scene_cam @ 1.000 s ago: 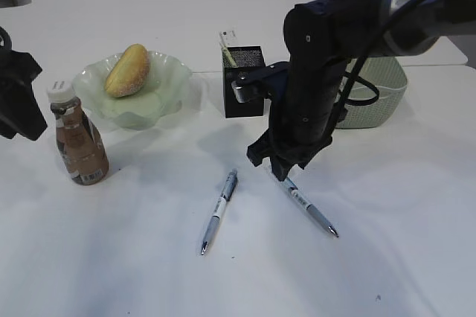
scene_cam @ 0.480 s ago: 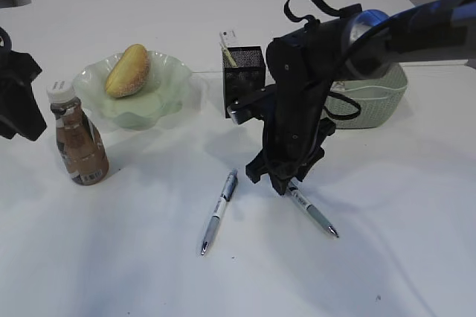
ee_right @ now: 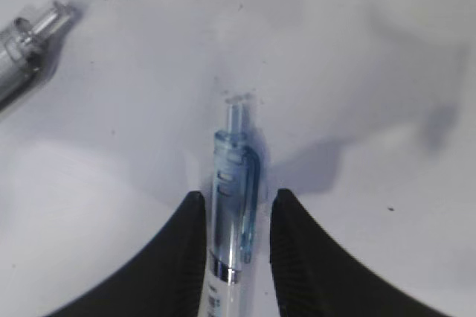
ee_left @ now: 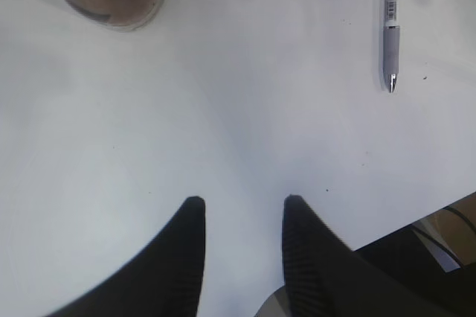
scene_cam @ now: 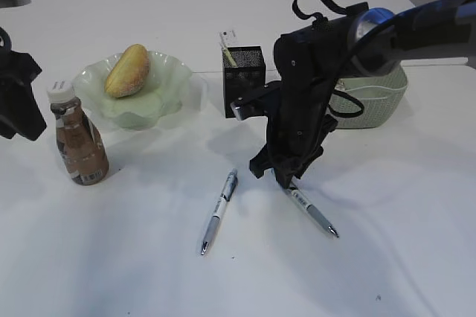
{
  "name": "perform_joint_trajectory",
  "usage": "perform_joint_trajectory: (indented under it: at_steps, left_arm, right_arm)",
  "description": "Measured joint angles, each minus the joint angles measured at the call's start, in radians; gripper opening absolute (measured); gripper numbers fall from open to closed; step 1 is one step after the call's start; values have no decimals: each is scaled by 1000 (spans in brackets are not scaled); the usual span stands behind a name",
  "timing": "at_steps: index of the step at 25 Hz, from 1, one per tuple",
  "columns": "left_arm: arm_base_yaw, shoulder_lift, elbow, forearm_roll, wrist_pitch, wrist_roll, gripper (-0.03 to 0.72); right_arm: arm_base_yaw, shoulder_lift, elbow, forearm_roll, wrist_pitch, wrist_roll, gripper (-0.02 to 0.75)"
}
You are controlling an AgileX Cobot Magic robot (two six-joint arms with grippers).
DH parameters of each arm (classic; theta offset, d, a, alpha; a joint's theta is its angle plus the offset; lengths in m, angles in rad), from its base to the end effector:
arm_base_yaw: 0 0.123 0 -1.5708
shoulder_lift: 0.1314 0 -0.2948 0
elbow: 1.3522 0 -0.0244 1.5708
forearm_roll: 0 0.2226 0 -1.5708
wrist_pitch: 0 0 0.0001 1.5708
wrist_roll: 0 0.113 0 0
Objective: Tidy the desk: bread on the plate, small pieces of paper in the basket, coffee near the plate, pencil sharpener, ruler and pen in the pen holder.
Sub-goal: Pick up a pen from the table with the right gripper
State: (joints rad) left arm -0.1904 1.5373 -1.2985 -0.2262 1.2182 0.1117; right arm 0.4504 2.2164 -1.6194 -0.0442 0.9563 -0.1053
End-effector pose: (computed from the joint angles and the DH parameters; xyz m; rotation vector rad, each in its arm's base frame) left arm 0.2659 -0.0755 0.2988 0.3585 2.9096 -0.3353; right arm 0.3841 0.1812 0.1336 -0.8660 2.9056 -0.0287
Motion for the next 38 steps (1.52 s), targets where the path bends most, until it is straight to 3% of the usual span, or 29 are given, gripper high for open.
perform_joint_trajectory:
  at_steps: [18, 28, 38]
  left_arm:
    - [0, 0, 0, 0, 0, 0, 244]
    - [0, 0, 0, 0, 0, 0, 244]
    - [0, 0, 0, 0, 0, 0, 244]
  right_arm:
    - [0, 21, -4, 44, 18, -33, 246]
    - [0, 21, -4, 44, 37, -38, 132]
    - [0, 32, -63, 44, 90, -38, 104]
